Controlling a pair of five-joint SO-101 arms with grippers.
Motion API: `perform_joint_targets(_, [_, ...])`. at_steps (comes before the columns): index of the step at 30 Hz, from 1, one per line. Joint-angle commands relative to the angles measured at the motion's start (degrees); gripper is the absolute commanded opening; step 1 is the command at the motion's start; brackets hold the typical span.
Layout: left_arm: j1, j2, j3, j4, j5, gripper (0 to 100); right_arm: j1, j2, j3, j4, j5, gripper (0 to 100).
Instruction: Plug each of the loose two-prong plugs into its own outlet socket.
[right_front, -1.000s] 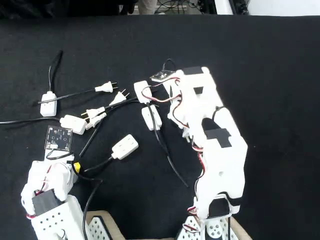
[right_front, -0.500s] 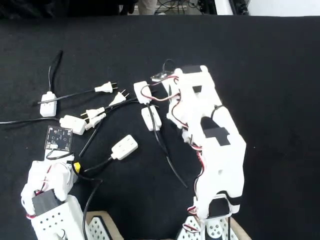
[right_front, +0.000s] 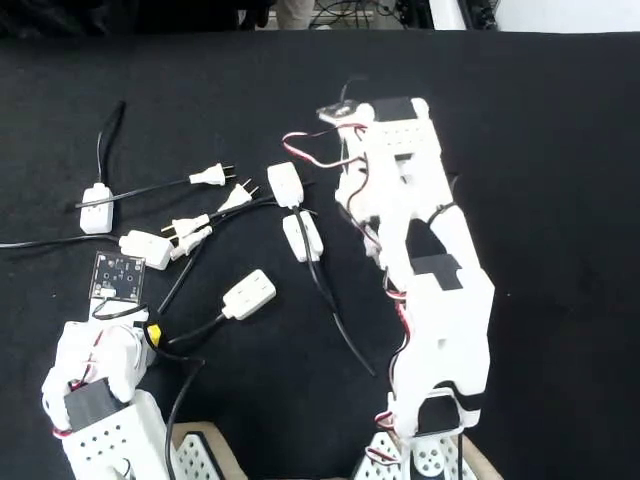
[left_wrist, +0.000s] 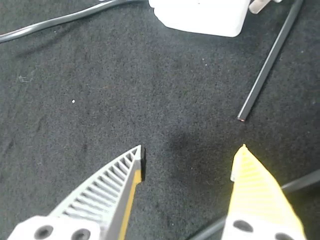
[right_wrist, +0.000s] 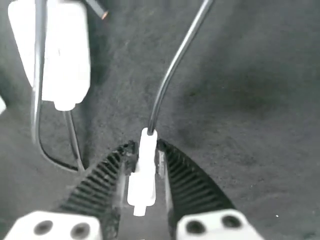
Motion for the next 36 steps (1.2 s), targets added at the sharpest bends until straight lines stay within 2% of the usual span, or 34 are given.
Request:
perform_joint_targets(1, [0.57,-0.53,1.10,-0.62,-0.26,29,1.05,-3.91,-3.74,2.02,-2.55,1.1])
perform_joint_targets(5, [0.57,-0.53,1.10,-0.70,-0.26,29,0.53,-13.67,-2.33,2.02,-4.40,1.1])
perform_joint_targets(11, [1.63,-0.70,1.10,-0.70,-0.18,29,-5.89,-36.44,9.36,-1.23,-5.27,1.1])
perform_joint_targets(14, [6.20,-0.70,0.04,-0.35,0.00,29,-10.73,-48.48,20.44,-9.93,-9.05,1.1])
perform_joint_targets(19, [14.37,-0.79,-7.96,2.29,0.62,29,-18.55,-65.98,43.91,-31.47,-11.87,1.1])
perform_joint_targets(24, [24.13,-0.79,-16.48,1.49,9.67,29,-22.86,-78.55,67.12,-56.62,-14.86,1.1])
perform_joint_targets(27, [30.20,-0.79,-17.45,-2.64,15.65,29,-25.14,-83.82,77.58,-69.10,-20.40,1.1])
perform_joint_targets(29, [32.48,-0.79,-16.22,-6.86,18.55,29,-25.67,-86.29,81.80,-73.23,-24.97,1.1])
perform_joint_targets(32, [33.45,-0.79,-12.88,-12.84,20.92,29,-25.67,-87.78,84.09,-73.85,-31.03,1.1])
perform_joint_targets(36, [34.68,-0.79,-9.45,-16.35,23.21,29,-25.76,-87.43,85.05,-74.73,-34.73,1.1])
